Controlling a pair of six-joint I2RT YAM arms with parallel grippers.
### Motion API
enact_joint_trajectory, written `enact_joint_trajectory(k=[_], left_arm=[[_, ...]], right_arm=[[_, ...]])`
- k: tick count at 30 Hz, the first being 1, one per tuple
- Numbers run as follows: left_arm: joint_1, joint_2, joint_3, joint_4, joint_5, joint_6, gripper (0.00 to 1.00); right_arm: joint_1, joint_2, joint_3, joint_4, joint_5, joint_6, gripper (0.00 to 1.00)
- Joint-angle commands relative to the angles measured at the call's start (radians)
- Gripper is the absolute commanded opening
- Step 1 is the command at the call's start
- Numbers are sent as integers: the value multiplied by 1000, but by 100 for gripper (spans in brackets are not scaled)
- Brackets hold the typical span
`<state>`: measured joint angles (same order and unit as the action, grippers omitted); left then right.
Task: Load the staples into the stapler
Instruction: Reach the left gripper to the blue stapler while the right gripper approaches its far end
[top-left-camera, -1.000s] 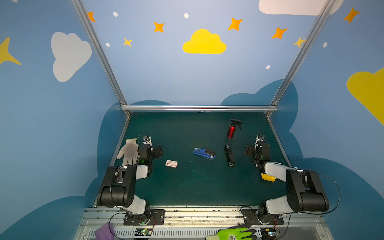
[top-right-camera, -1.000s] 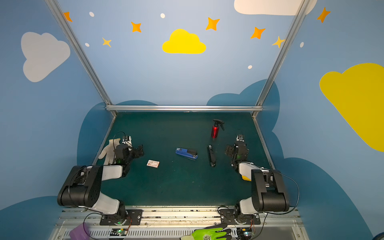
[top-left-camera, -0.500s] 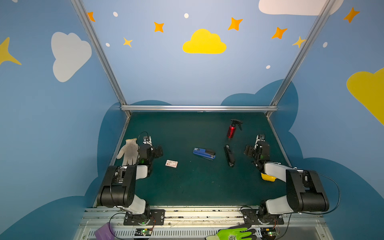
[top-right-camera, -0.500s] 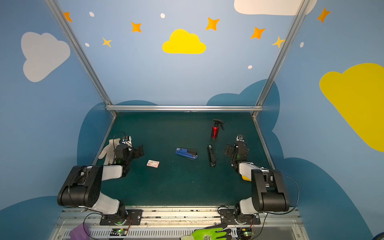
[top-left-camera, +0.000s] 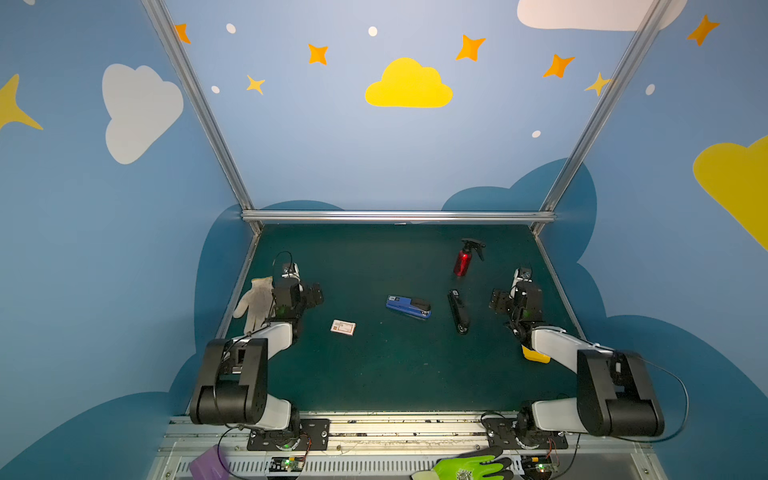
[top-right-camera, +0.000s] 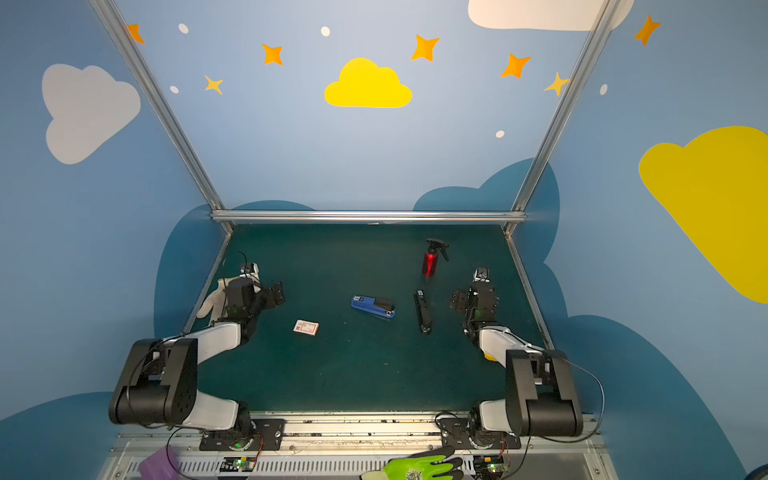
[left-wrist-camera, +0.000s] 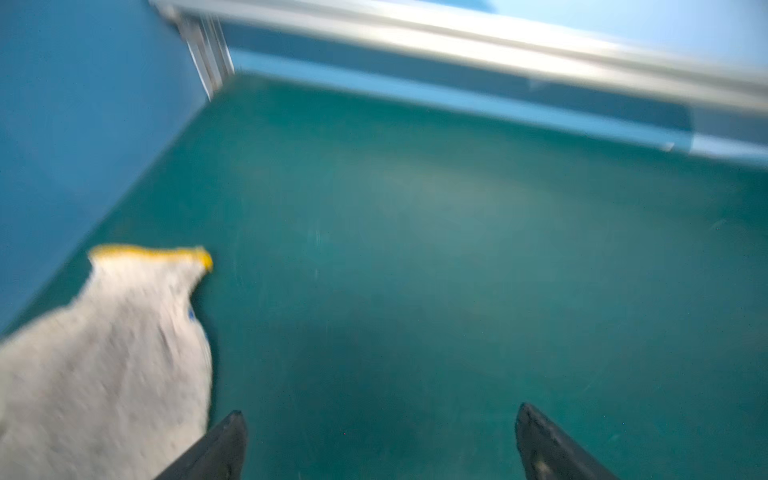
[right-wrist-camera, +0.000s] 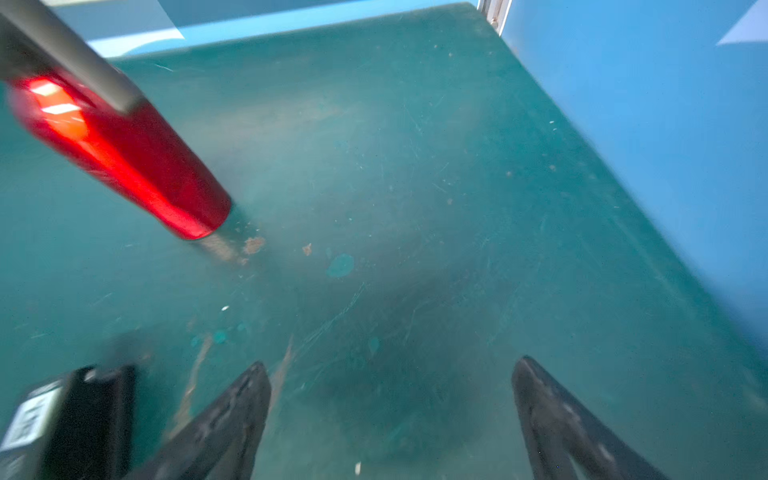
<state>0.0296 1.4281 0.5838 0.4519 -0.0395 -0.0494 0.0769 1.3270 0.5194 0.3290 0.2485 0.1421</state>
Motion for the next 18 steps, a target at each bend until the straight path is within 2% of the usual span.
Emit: enact_joint_trajectory(k=[1,3,4,5,6,7,8,9,11,12,14,18], left_arm=[[4,-86,66,-164,-21,-51,99],[6,-121,100,-218,-38,-194,99],[6,-131,125,-284,-95,-370,99],[20,-137,148,-333,-72,-500,99],[41,-135,164,-342,49,-528,99],[60,-129,183,-350,148,-561,99],[69,-118,209,-382,203,-617,99],[70,-106,229,-404,262,-632,99],[64,-78,260,-414,417,-580,99],[52,-63,269,-411,474,-575,100],[13,-47,290,-437,521,-550,95],[-124,10,350,-500,568,-446,90]], right_arm=[[0,-130,71,-152,31,40,92],[-22,-189,92,-209,-20,104,92],[-29,-212,103,-255,-28,176,92],[-35,-231,111,-317,-5,288,97],[-47,-241,109,-343,-18,387,98],[-75,-252,100,-336,-154,411,97],[-95,-261,84,-309,-275,426,95],[-97,-271,71,-291,-333,449,92],[-97,-298,51,-274,-441,454,82],[-95,-319,48,-292,-483,457,74],[-94,-354,52,-340,-553,454,66],[-90,-414,54,-456,-695,382,62]])
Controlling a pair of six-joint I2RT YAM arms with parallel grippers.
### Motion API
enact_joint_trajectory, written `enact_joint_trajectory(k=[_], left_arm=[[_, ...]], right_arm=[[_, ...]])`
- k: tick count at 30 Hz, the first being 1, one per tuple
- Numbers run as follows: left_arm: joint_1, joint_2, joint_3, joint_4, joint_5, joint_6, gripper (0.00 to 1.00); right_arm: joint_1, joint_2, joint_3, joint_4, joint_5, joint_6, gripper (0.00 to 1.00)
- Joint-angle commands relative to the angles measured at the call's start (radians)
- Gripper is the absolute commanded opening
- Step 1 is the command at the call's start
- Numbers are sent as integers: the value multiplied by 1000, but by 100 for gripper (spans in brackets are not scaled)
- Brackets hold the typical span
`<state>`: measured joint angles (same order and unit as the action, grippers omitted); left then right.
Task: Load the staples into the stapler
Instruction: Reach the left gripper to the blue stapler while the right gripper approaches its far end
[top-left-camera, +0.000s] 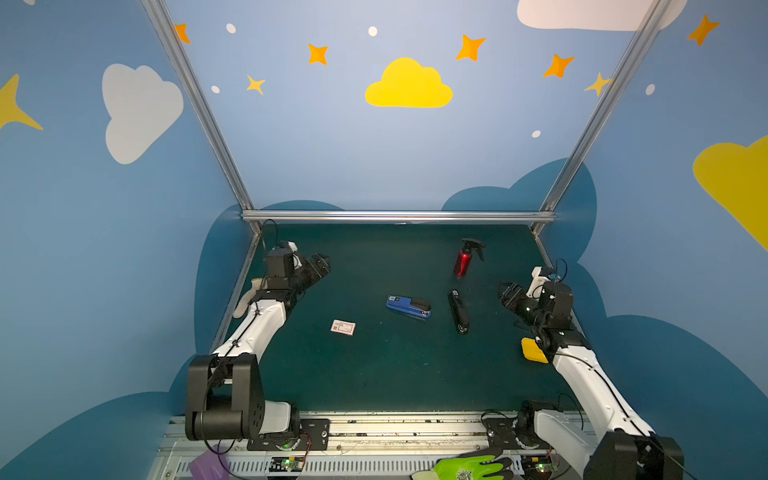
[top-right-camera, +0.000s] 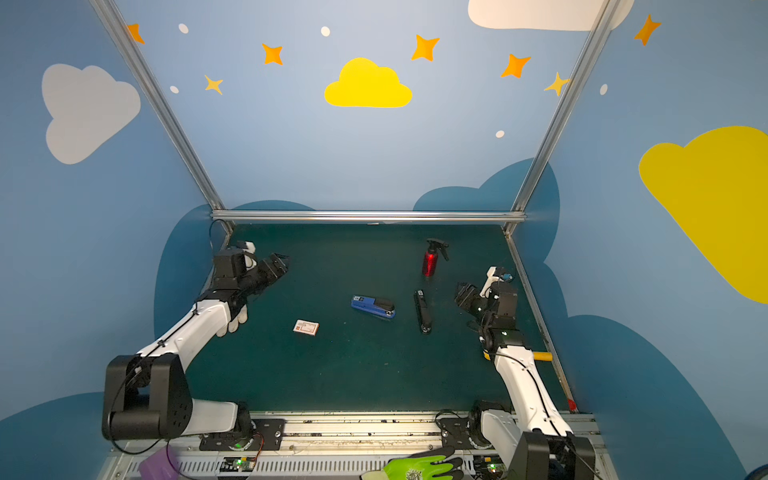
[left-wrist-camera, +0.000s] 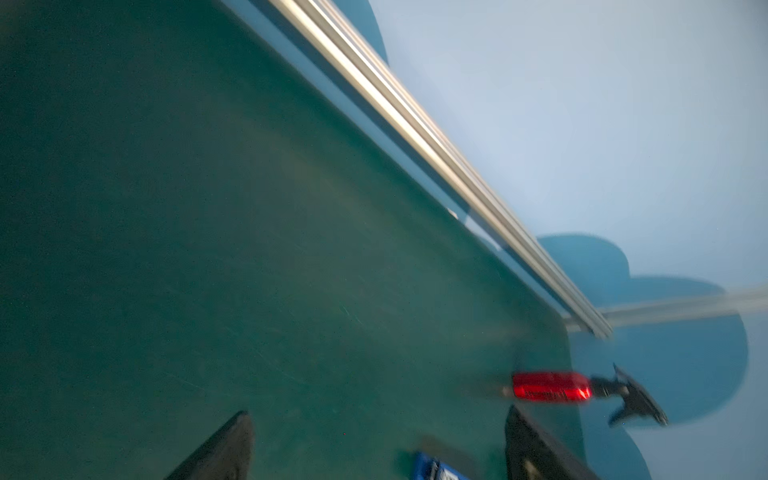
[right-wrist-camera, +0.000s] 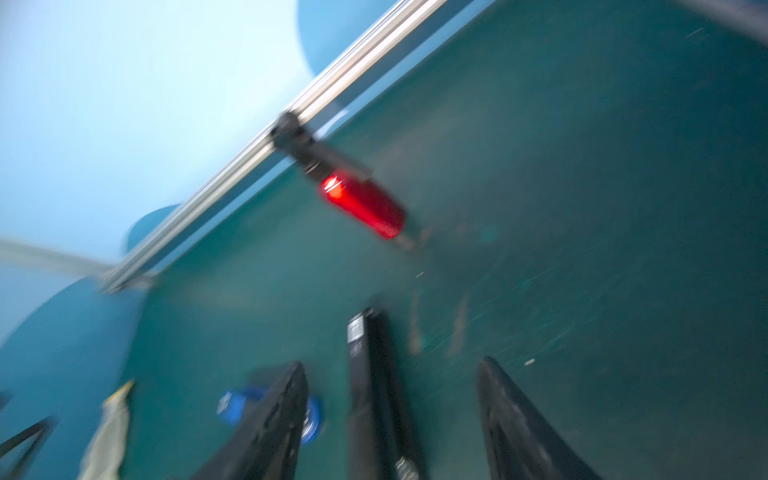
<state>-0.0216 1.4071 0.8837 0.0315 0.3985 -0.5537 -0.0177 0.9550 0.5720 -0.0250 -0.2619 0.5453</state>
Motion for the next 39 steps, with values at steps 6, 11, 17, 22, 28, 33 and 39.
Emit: enact_joint_trajectory(k=[6,11,17,22,28,33,39], left_arm=[[-285,226,289,-294,172,281,82],[-428,385,510,-495,199,489,81],[-629,505,661,-670,-21,847,82],[-694,528,630,-645,-92,1117,83],[-708,574,658,-623,-160,1236,83],[-707,663,765,-679,-165,1262,82],[-696,791,934,-803,-114,1252,72]], right_arm=[[11,-85,-35,-155,-293,-46,70],[19,-100,-69,-150,-316,-53,76],[25,-87,-85,-143,-336,-51,76],[28,-75,-93,-137,-339,-43,76],[31,-75,-102,-133,-353,-30,75],[34,-84,-104,-139,-353,-28,75],[33,-88,-109,-146,-343,-25,75]])
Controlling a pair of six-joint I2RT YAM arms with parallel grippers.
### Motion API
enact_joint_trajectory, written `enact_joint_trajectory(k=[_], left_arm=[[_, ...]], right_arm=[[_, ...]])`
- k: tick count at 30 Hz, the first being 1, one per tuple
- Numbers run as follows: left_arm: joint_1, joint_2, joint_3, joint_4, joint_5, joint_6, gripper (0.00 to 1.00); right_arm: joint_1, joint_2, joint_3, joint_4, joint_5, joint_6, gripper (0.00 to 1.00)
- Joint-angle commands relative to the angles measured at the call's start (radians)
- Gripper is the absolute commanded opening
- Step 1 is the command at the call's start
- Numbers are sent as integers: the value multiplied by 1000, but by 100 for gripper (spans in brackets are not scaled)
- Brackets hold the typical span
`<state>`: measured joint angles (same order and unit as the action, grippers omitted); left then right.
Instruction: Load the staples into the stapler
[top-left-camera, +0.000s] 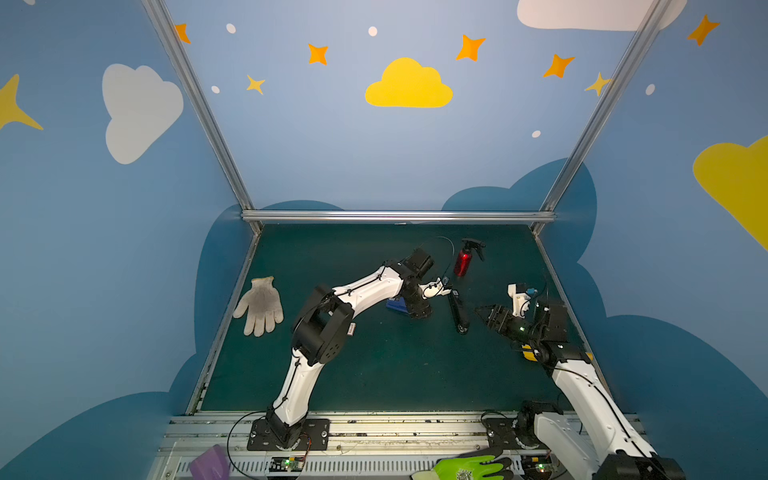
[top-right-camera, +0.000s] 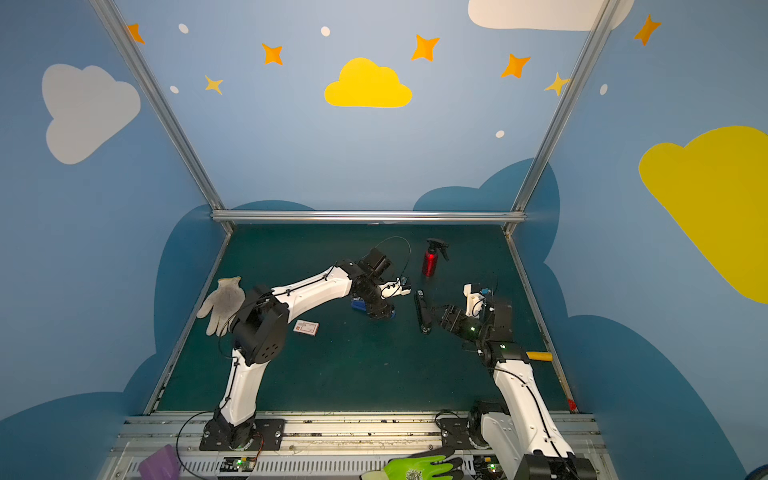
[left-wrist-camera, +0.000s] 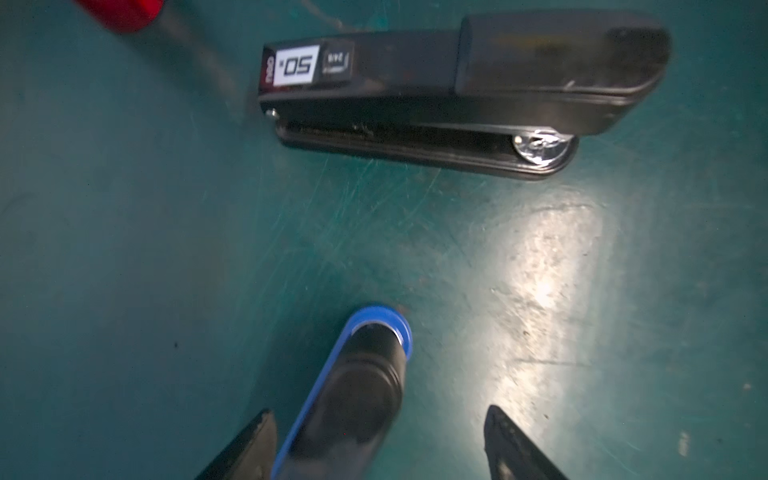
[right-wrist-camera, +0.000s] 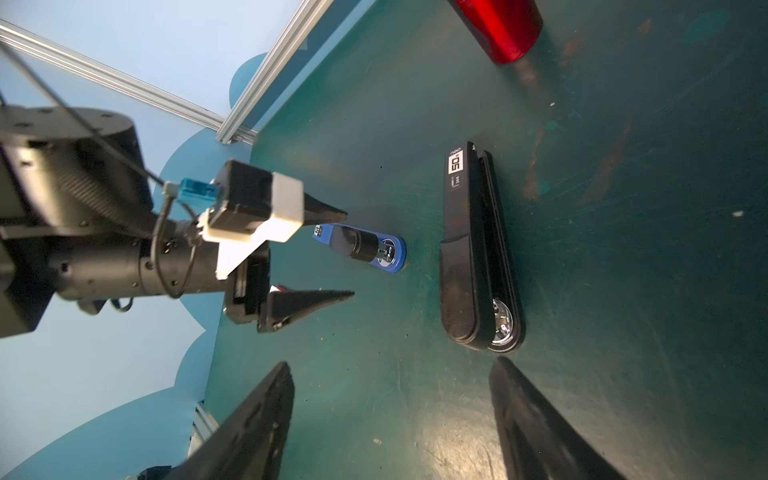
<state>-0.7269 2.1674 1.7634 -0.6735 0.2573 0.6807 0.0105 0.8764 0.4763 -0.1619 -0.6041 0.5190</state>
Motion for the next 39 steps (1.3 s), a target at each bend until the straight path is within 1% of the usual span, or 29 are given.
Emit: enact_joint_trajectory(k=[1,4,5,7,10,12,15,16,22,26,31,33,37,39], left_arm=[[9,44,70,-110,31,13,70],[9,53,68,-111,48,5,64],[8,51,62,-108,52,4,60],[9,49,59,-110,58,-5,54],[9,45,57,-110,62,-22,38],[9,43,55,-112,63,-35,37],[5,46,45,-111,55,-51,43],[4,46,44,-110,51,-53,43],[4,41,39,-116,39,-72,44],[6,37,28,-118,26,-79,48],[7,28,12,-118,23,-89,49],[7,25,8,-117,21,-91,46],[12,15,5,-114,25,-103,30],[12,10,5,-115,19,-119,22]], right_arm=[[6,-8,-15,-12,3,0,75],[5,-4,-19,-16,12,1,75],[5,-2,-22,-10,13,3,75],[7,9,-27,6,12,9,75],[6,40,-28,38,6,22,74],[12,68,-22,59,-1,29,74],[30,93,-16,73,0,32,73],[36,98,-14,72,2,32,73],[63,89,-24,68,23,29,73],[71,78,-35,69,30,30,73],[77,73,-41,71,35,32,73],[78,73,-41,73,35,32,73],[89,75,-42,76,41,29,73],[110,82,-37,69,58,16,71]])
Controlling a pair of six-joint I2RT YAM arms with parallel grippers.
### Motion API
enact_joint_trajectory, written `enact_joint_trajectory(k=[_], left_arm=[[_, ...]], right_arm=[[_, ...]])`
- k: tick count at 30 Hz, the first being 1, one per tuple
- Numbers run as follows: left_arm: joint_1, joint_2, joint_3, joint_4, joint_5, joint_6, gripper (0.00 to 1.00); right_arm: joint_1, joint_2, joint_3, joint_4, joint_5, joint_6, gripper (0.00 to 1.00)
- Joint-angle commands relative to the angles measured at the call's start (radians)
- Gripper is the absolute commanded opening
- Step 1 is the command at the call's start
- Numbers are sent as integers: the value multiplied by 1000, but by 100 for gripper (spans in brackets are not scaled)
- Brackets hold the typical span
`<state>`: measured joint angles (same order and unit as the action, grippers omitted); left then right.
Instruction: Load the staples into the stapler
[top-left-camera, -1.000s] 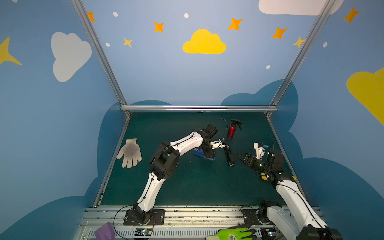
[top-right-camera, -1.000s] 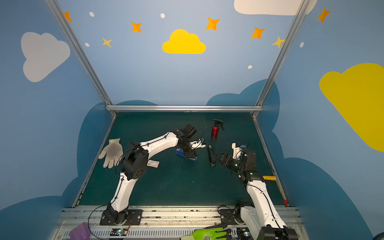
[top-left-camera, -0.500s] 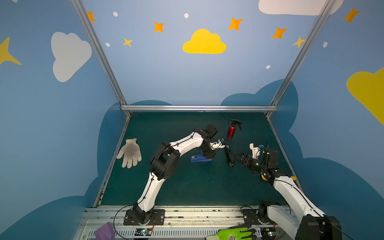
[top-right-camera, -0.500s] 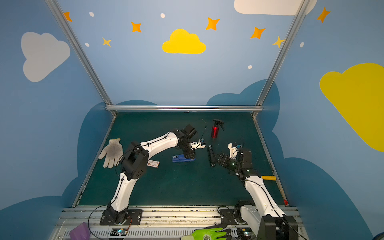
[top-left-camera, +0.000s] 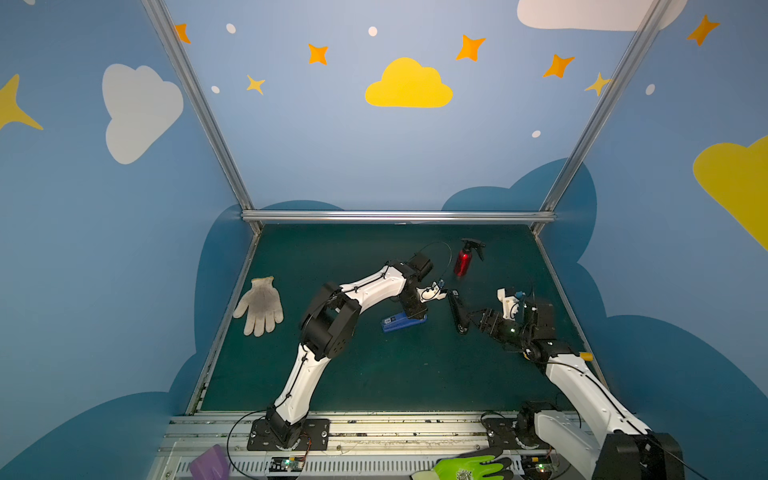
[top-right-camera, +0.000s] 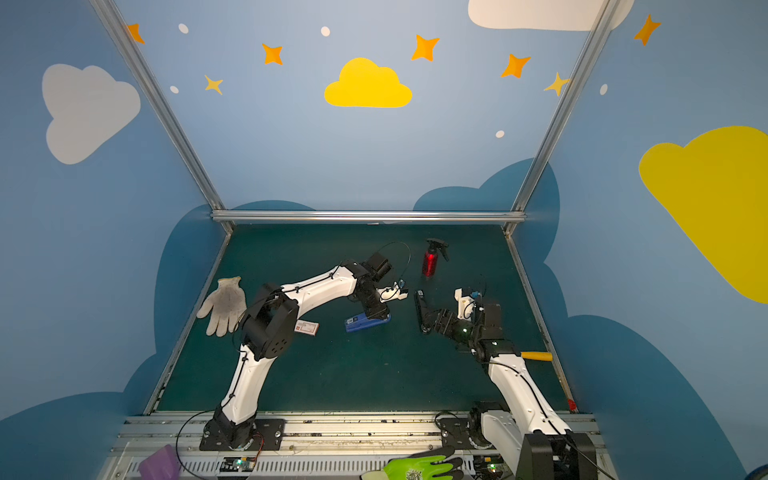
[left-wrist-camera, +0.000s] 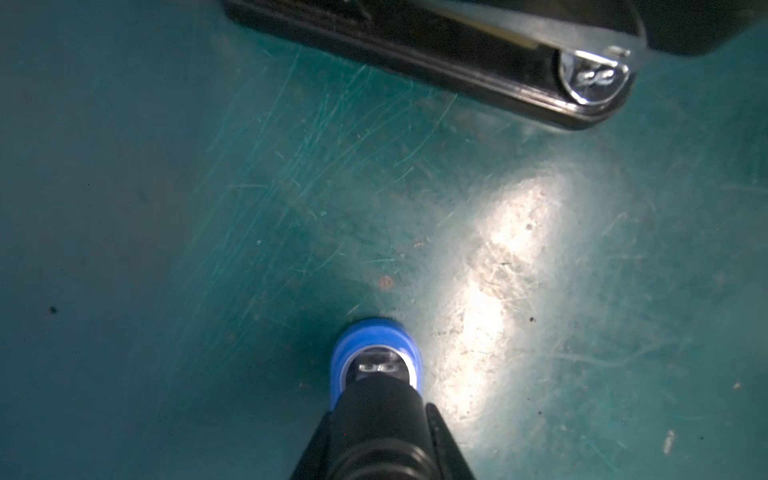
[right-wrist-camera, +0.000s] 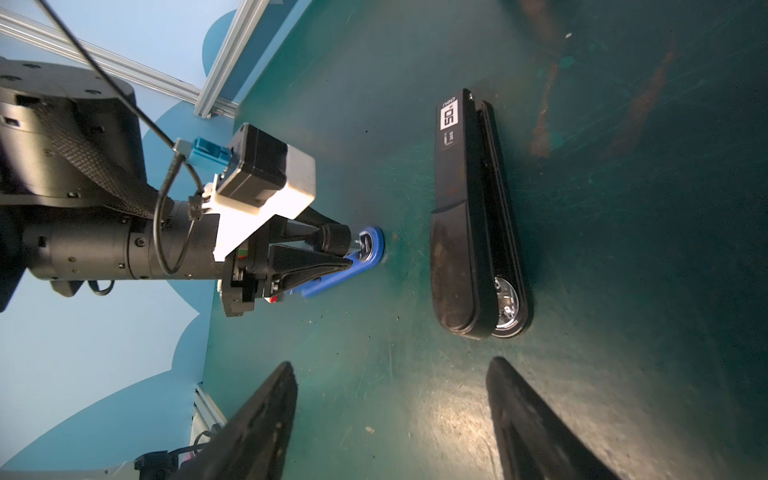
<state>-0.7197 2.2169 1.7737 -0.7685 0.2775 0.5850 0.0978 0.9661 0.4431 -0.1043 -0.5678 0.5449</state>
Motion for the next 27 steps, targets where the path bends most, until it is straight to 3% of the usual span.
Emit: enact_joint_trajectory(k=[1,6,10,16,19,24,27], left_arm=[[5,-44,-9,-21,-7,-34,17],[14,-113,-106,58,-48,-99,4],[25,-215,-224,168,-59,-167,4],[40,-356,-396,312,-104,-234,4],[42,-400,-443,333,-131,-246,4],[53,-468,-514,367,-138,-261,4],[58,-495,-532,370,-135,-263,4]], right_arm=[[38,0,0,13,32,-13,68],[95,87,11,94,20,27,57],[144,210,46,176,-8,72,44],[222,488,291,65,-104,93,32],[272,589,358,105,-116,117,30],[314,724,443,183,-162,171,36],[335,808,491,237,-210,210,31]])
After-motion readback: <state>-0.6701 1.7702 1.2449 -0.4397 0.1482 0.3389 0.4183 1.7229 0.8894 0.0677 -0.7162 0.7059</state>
